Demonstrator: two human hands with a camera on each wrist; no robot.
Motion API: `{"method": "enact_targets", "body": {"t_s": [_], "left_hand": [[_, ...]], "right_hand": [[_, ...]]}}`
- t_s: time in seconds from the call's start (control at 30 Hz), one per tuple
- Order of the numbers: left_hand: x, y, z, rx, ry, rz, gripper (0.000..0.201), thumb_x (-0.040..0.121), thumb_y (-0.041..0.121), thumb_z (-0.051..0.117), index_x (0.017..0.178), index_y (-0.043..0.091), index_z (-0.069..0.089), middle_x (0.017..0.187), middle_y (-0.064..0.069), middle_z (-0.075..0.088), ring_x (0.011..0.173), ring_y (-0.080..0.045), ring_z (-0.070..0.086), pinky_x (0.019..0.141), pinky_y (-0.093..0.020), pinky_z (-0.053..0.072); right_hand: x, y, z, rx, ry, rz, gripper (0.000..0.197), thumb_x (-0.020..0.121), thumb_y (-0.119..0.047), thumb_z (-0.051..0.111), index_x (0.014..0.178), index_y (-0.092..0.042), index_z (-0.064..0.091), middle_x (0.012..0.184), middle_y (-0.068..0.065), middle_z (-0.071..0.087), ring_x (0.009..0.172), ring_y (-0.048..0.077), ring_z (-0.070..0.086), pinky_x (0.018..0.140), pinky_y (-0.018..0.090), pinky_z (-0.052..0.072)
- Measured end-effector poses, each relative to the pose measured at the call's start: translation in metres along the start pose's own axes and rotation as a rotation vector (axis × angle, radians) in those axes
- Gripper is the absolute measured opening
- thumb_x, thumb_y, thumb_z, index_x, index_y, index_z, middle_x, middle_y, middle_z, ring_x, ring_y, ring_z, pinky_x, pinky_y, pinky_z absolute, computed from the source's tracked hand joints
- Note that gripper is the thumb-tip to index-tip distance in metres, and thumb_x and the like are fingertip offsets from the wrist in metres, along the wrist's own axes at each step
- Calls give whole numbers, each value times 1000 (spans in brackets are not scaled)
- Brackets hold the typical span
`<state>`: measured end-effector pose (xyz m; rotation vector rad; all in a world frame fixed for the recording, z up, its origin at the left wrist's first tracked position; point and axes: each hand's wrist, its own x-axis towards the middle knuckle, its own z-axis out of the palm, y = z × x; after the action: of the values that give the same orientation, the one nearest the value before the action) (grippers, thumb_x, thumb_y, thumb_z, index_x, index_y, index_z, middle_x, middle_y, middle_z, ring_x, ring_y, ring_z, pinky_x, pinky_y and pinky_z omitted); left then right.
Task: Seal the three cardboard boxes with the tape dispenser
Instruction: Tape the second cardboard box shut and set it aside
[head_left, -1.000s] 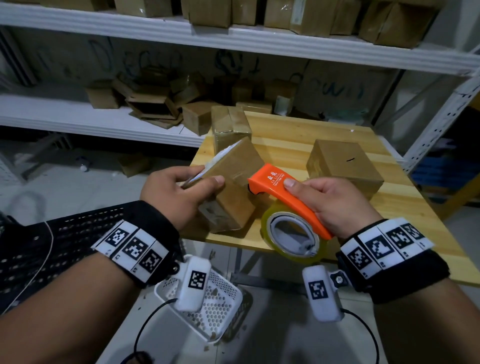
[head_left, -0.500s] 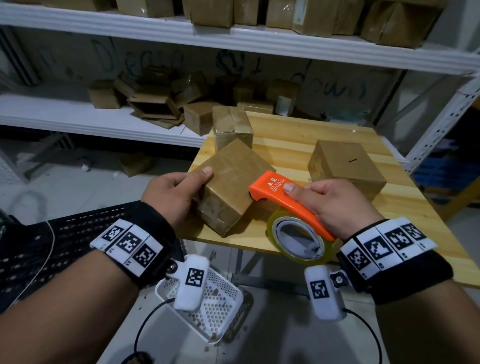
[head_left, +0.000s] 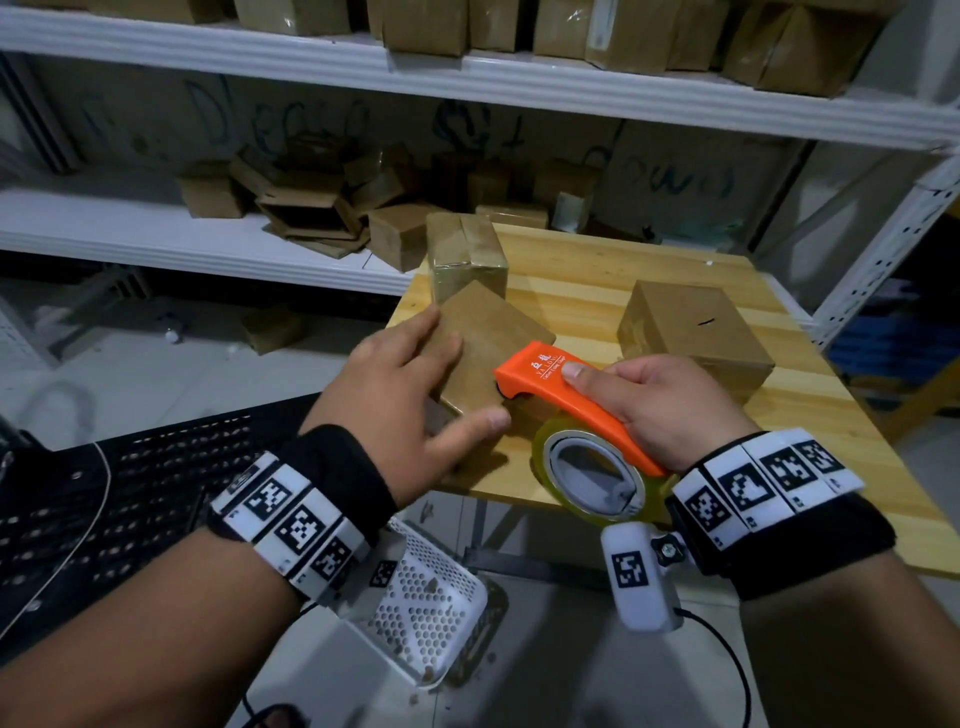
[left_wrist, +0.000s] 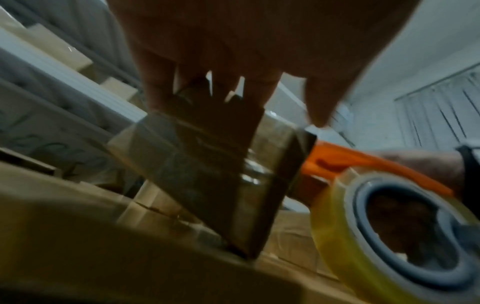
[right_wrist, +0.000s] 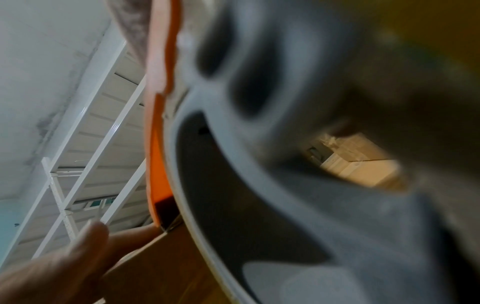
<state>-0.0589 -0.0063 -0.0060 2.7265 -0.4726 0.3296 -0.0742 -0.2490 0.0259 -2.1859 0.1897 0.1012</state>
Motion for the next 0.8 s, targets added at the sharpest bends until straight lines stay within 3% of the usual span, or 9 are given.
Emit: {"method": "enact_targets", "body": {"t_s": [0.07,0.2,0.4,0.63,0.8], "left_hand": [[0,3,1,72,-47,-39,108,66,97,38,153,33,36,167,2,18,147,-27,28,116,-44,33],[2,2,1,70,-85,-151,116,54,102,41,152,40,36,166,-3,17,147,-27,31,115,-45,38],[6,2,0,45,-75,-174,105,58,96,50,148,41,45,151,-2,43,128,-21,53,101,-38,51],[11,0,-7,-69,-10,-227,97,57,90,62,138,37,58,133,6,56,112,-13,59,91,-31,54],[11,1,-8,-143,16,-255,97,52,92,61,133,38,62,122,8,60,98,-7,56,79,-25,47]], "right_hand": [[0,0,1,15,10,-4,54,88,-65,66,85,-12,79,74,9,78,67,26,77,66,36,60],[-1,1,4,39,15,-6,53,89,-65,66,85,-14,79,72,5,79,62,20,76,66,35,62],[-2,-1,4,46,23,-11,53,88,-64,66,86,-13,79,73,6,79,67,24,77,70,37,63],[-7,4,-10,70,48,29,51,85,-64,70,85,-14,78,72,7,79,67,25,78,70,39,64],[-9,4,-12,74,29,2,51,87,-63,67,85,-14,78,69,4,78,56,14,74,61,30,56]]}}
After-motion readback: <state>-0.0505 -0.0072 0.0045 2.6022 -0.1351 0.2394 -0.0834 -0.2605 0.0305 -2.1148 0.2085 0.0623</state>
